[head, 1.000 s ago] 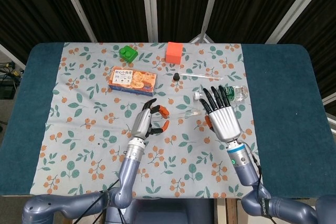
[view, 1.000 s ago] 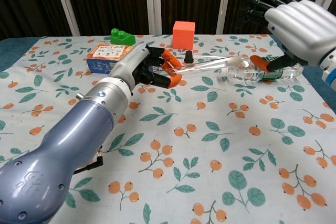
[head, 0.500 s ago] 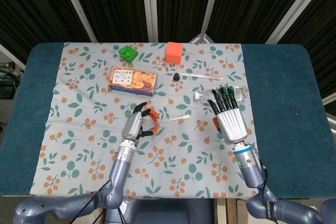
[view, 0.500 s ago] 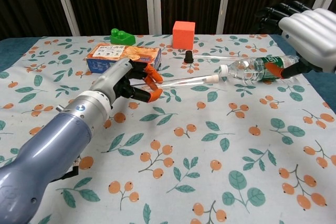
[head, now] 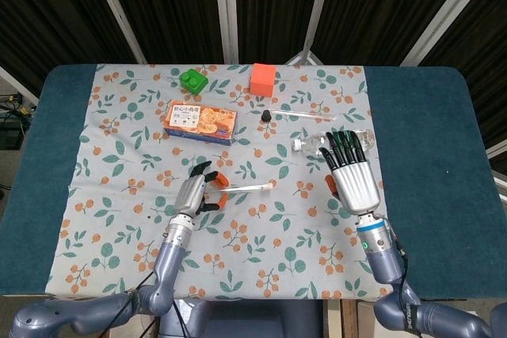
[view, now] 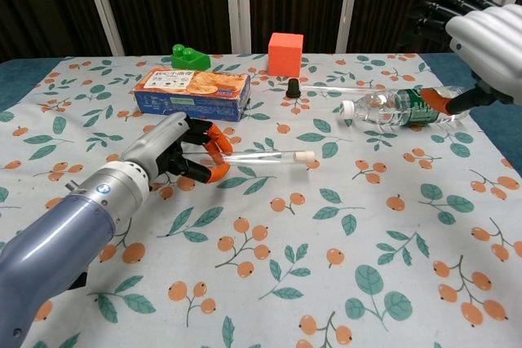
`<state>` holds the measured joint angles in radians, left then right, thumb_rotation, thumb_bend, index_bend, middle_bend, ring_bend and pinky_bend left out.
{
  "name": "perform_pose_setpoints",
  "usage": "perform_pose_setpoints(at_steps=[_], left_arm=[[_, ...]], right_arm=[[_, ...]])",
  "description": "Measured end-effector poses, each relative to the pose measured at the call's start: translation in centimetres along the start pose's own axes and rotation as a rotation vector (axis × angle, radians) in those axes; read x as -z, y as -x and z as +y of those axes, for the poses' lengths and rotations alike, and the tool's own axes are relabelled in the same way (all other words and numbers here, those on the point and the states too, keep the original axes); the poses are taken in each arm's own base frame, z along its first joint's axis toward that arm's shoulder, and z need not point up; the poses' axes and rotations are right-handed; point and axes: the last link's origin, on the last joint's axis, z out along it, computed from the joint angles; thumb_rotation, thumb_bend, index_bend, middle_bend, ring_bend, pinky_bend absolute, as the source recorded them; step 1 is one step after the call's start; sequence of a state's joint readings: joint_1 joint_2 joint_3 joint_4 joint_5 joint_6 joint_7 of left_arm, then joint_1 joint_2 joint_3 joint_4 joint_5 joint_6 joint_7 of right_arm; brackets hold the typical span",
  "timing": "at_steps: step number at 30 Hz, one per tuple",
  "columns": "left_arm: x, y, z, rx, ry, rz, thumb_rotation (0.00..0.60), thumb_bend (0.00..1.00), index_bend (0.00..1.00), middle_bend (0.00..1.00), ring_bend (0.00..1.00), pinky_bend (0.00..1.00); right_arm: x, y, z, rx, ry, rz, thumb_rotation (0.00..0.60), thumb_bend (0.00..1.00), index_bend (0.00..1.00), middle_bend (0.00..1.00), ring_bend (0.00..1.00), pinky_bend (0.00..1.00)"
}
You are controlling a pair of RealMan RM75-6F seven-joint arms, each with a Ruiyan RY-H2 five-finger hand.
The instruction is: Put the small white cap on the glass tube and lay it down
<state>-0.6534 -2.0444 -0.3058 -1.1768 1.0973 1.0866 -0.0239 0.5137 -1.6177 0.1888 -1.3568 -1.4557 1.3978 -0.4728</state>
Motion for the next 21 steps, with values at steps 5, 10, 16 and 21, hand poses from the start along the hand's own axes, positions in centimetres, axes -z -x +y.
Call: perform_pose_setpoints(at_steps=[5,10,16,21], left_arm=[[-0.1,-0.2,-0.4,-0.043,-0.019,0.000,0.600,0.38,0.47,0.39,0.08,0.00],[-0.1,-0.9,-0.9,-0.086,-0.036,0.008,0.600,0.32,0.41,0.34,0.07,0.00],[0.3,-2.2,-0.9,-0.109,-0.035,0.013,0.600,0.28,0.37,0.27,0.05,0.00],[0.6,-3.5,-0.6,-0.123,-0.034,0.021,0.600,0.25,0.29,0.22,0.03,0.00]], right_arm=[[0.1,0.0,-0.1,-0.007,0.004,-0.005,0.600,0.43,0.25,0.10,0.00,0.00],[0.1,-0.1,-0.2,-0.011,0.003,-0.006,0.600,0.43,0.25,0.10,0.00,0.00],[0.4,-0.2,-0.3,-0.016,0.006,-0.009,0.600,0.43,0.25,0.10,0.00,0.00],[0.6,-0.4,-0.3,-0.027,0.013,-0.005,0.600,0.43,0.25,0.10,0.00,0.00]])
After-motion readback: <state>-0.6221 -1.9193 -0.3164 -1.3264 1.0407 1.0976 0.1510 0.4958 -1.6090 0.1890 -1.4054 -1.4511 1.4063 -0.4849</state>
